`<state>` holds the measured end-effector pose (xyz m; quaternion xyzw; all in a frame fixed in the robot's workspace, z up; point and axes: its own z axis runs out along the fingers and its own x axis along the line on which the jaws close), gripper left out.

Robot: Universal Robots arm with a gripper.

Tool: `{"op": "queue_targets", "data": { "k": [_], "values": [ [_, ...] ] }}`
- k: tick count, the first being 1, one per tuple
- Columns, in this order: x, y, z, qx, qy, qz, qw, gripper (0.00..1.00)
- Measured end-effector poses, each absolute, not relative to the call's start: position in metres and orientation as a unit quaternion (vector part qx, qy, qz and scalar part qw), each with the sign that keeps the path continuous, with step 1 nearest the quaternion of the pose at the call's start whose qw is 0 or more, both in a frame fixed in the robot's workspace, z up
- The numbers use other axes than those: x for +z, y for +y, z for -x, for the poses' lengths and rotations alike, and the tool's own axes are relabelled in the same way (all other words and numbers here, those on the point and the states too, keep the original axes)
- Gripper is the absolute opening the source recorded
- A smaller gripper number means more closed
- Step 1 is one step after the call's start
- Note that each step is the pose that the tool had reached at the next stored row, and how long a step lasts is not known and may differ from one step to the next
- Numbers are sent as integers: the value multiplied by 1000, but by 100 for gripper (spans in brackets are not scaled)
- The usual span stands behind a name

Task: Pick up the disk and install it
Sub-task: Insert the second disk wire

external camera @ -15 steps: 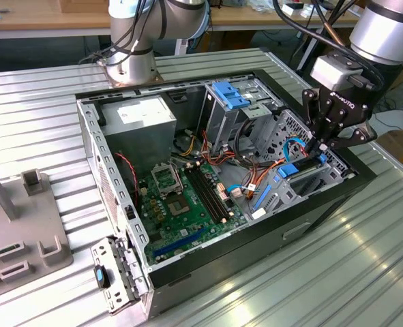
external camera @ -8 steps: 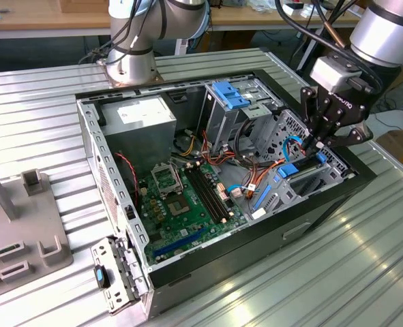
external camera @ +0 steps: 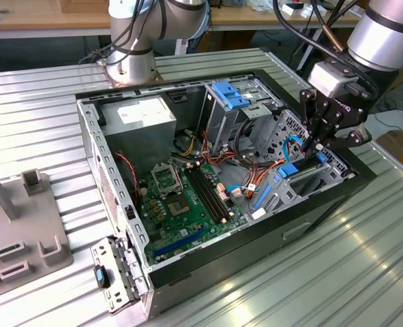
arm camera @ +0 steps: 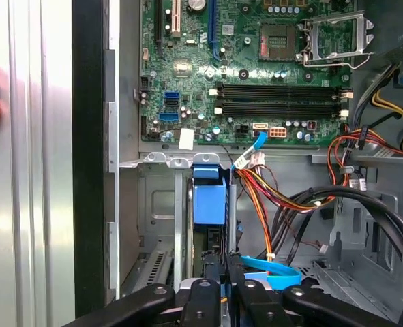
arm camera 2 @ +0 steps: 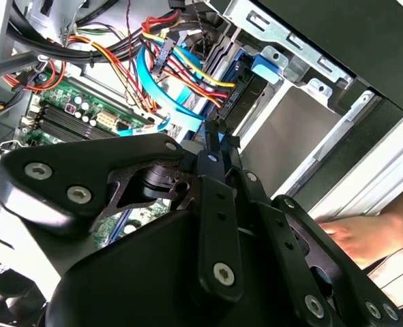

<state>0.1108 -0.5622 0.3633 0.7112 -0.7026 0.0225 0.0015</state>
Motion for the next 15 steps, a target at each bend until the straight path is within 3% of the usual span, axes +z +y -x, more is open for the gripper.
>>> {"op": "queue_targets", "data": {
  "k": [15],
  "values": [
    [351,-562,-107,25,-700,-714,-1,16]
  ]
}}
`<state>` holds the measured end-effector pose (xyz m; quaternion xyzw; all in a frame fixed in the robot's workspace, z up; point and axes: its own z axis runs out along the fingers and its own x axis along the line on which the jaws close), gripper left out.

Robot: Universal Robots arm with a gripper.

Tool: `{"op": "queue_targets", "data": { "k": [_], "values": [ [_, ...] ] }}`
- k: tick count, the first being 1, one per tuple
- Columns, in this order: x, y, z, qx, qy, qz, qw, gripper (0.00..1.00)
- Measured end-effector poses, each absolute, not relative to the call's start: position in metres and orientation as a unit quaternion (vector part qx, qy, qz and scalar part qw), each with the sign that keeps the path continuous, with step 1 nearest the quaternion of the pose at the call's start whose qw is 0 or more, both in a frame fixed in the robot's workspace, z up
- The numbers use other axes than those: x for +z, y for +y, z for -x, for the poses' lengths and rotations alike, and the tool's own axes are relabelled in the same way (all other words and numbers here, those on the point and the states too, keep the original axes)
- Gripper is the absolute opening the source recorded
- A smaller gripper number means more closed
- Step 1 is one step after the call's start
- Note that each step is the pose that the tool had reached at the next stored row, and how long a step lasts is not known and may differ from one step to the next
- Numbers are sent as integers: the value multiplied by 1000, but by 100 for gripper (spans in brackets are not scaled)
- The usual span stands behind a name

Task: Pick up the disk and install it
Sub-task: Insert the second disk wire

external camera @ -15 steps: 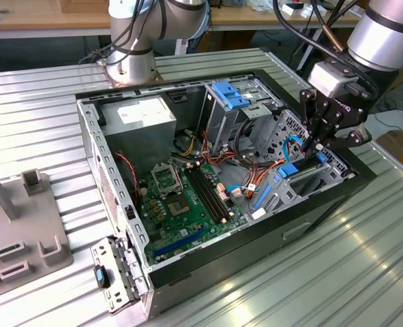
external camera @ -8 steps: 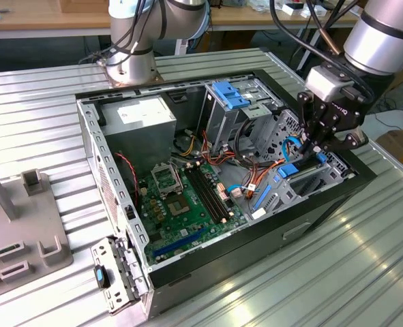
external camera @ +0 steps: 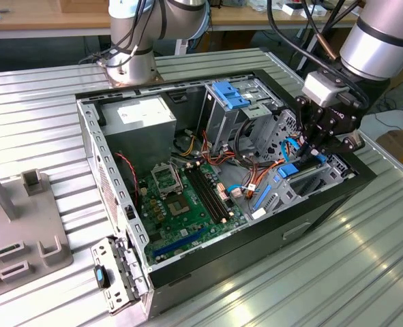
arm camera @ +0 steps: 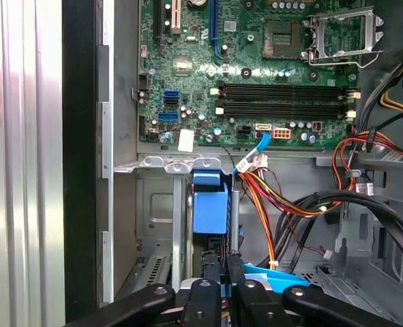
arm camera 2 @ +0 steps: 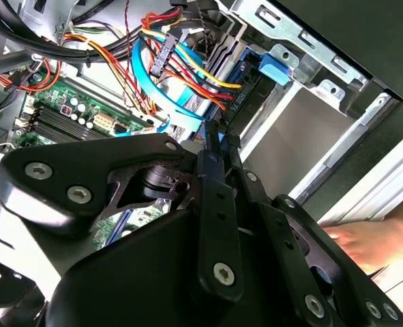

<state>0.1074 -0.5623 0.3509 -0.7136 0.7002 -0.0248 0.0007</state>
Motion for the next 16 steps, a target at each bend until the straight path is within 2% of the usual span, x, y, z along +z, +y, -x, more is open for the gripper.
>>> {"op": "queue_targets", "data": {
  "k": [16],
  "values": [
    [339,-563,-107,-25,699,715,1,16]
  ]
}}
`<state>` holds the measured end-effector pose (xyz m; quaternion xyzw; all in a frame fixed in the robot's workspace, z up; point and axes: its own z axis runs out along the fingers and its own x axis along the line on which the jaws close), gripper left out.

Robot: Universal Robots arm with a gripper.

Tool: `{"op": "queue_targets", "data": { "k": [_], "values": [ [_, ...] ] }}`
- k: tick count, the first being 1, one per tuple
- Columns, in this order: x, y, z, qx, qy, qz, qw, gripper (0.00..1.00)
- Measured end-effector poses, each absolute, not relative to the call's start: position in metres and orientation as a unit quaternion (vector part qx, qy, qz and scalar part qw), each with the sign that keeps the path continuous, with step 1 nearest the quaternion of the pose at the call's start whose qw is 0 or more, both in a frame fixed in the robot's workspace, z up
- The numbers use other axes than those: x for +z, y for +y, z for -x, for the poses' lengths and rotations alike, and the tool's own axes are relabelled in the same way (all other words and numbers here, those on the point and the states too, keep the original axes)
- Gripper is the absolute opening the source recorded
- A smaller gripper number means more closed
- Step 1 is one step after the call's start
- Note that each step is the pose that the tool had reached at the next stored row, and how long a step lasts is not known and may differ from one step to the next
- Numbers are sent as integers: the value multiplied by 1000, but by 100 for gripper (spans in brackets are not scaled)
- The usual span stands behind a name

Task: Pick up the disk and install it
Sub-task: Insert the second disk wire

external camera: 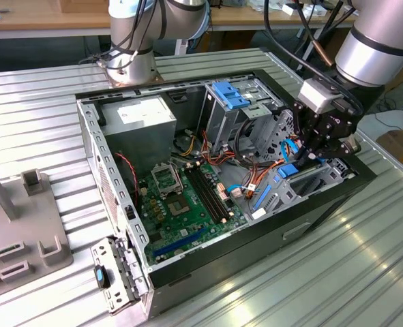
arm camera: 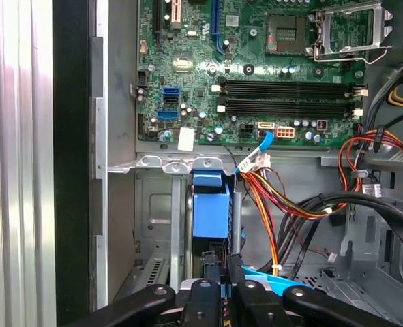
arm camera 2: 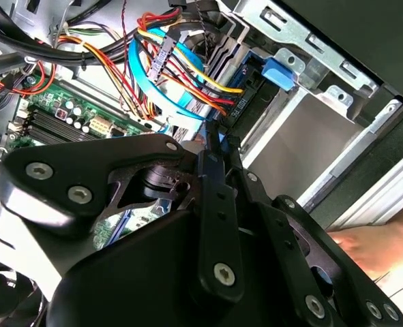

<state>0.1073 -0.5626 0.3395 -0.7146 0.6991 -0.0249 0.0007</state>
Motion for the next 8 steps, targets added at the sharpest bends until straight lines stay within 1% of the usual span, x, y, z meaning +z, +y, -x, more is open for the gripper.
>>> {"op": "queue_targets", "data": {
  "k": [6,8],
  "values": [
    [339,-563,-107,-25,699,715,1,17],
    [339,-563,-107,-25,699,715,1,30]
  ]
}}
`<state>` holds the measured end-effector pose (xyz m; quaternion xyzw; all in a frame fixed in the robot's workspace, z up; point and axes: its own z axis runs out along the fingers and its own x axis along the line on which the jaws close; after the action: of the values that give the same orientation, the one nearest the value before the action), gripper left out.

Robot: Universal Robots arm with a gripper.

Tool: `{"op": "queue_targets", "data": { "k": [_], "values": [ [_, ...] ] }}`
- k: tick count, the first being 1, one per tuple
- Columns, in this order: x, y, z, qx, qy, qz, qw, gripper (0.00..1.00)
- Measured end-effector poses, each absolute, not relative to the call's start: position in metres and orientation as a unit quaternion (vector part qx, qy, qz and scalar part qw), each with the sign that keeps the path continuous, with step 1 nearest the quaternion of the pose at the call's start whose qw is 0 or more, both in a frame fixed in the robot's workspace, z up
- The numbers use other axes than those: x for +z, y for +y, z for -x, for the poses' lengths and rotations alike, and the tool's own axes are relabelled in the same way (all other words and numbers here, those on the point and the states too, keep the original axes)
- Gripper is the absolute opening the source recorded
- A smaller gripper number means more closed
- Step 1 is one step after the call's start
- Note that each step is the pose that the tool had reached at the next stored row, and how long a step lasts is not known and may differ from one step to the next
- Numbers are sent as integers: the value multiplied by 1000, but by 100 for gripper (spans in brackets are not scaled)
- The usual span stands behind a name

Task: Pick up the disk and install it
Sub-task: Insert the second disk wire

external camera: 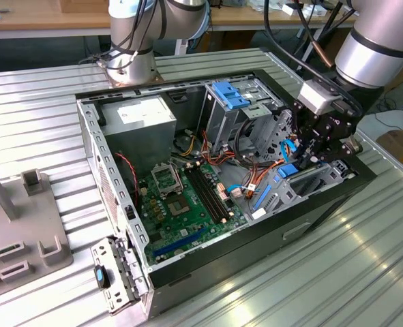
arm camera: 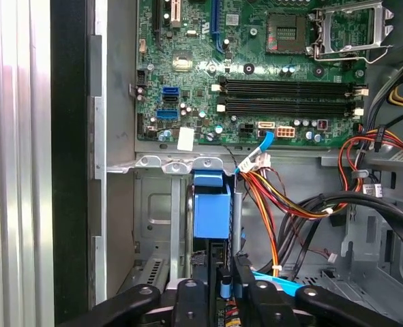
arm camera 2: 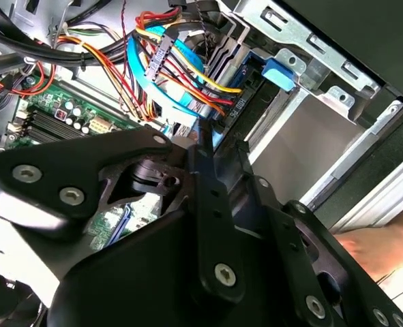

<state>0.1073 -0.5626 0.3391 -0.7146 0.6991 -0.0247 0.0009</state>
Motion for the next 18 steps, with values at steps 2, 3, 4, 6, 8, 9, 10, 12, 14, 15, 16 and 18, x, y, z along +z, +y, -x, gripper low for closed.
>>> {"op": "queue_targets", "data": {
  "k": [2,3,4,6,8,9,10,12,14,15,16,18],
  "values": [
    [339,-563,-107,-25,699,715,1,30],
    [339,-563,-107,-25,699,715,1,30],
    [339,-563,-107,-25,699,715,1,30],
    [341,-563,-107,-25,699,715,1,30],
    [347,-563,-107,-25,699,715,1,30],
    [349,-563,-107,-25,699,715,1,30],
    [351,-563,-107,-25,699,715,1,30],
    [355,-563,-107,-25,699,715,1,30],
    [363,-563,-107,-25,699,715,1,30],
    [365,-563,-107,-25,699,715,1,30],
    [366,-563,-107,-25,699,715,1,30],
    [368,-563,-107,-25,699,715,1,30]
  ]
}}
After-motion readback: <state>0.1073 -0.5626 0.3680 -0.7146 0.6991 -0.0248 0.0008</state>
